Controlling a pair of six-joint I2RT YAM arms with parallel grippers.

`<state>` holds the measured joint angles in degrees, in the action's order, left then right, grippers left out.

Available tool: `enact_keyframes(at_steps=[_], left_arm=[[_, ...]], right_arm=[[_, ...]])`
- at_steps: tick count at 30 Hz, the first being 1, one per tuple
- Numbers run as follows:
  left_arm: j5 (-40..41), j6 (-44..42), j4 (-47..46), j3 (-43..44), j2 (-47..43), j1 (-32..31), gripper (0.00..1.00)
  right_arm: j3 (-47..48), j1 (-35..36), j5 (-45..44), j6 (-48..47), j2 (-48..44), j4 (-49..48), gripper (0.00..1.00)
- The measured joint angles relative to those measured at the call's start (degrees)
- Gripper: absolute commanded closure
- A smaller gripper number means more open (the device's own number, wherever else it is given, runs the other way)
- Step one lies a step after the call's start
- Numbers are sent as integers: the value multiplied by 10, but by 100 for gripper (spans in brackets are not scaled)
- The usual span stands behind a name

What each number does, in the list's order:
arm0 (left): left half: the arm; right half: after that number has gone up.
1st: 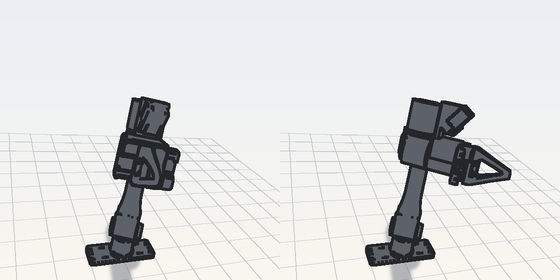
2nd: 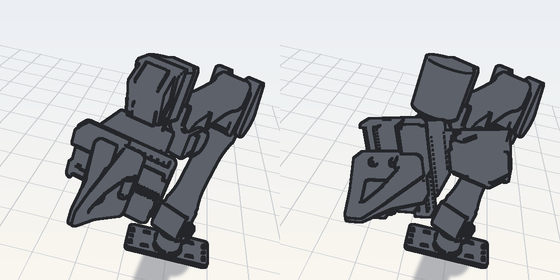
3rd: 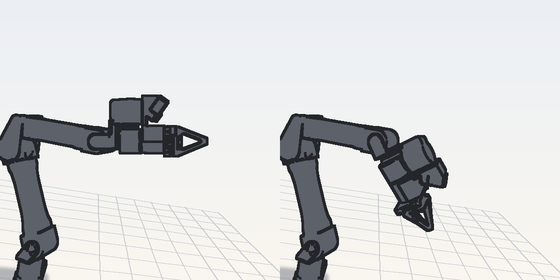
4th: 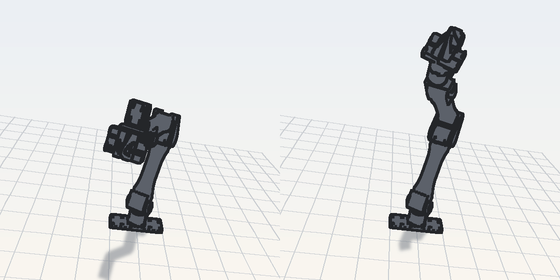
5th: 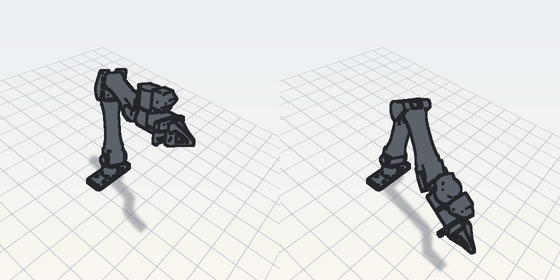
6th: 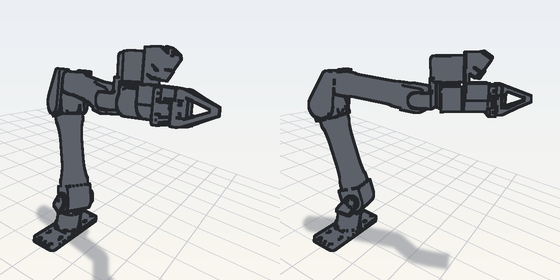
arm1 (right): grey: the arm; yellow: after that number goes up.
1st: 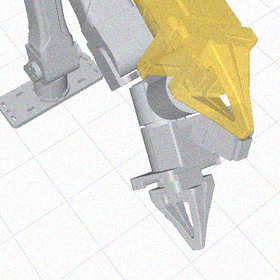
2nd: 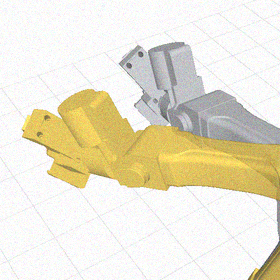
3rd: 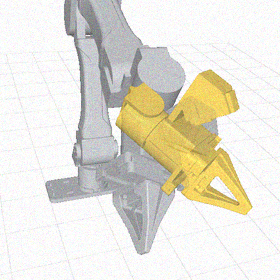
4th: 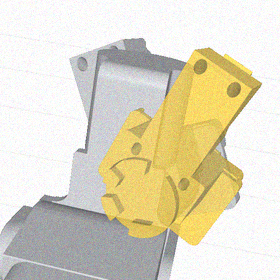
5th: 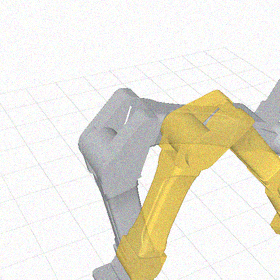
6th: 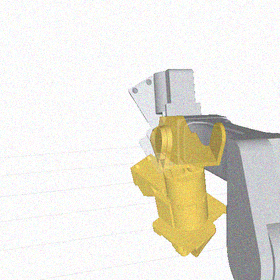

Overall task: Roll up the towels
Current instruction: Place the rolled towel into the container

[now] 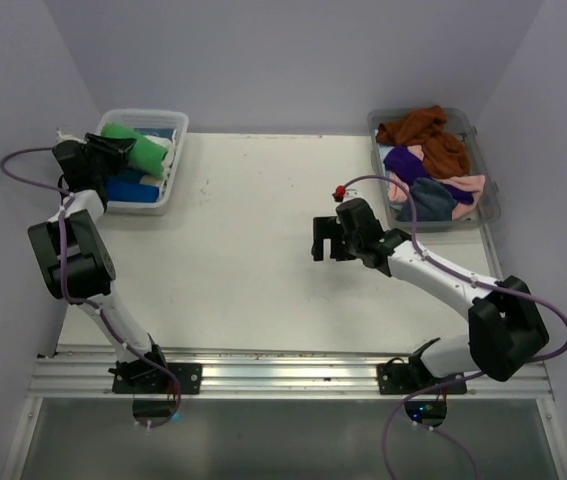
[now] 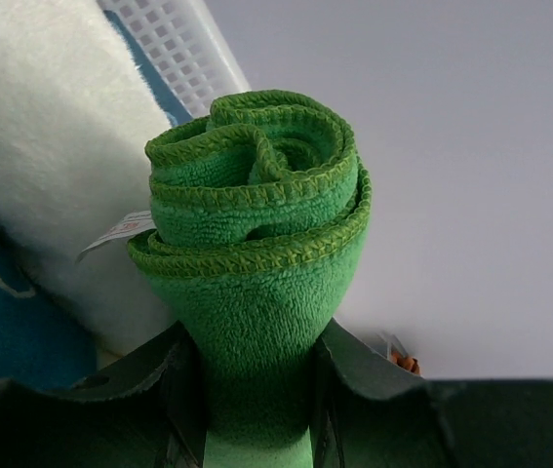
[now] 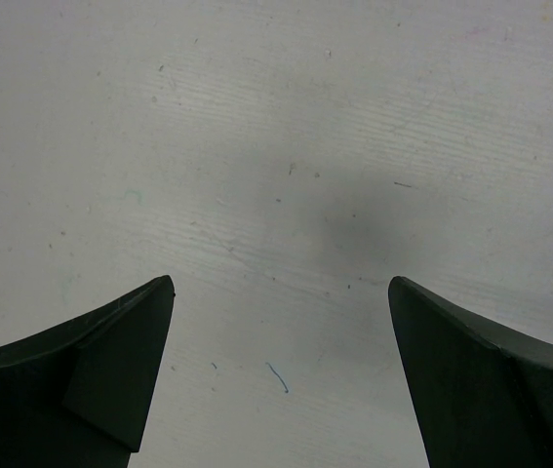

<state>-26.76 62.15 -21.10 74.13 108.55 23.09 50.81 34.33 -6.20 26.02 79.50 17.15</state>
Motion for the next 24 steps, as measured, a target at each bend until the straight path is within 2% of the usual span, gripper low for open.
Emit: enact_keyframes(at_steps=[10, 24], left_arm=[[10, -4, -14, -28, 22, 3, 80], [96, -2, 28, -89, -43, 9, 79]], right_arm=[[10, 0, 11, -3, 17, 0, 5], [10, 0, 15, -4, 18, 0, 6]])
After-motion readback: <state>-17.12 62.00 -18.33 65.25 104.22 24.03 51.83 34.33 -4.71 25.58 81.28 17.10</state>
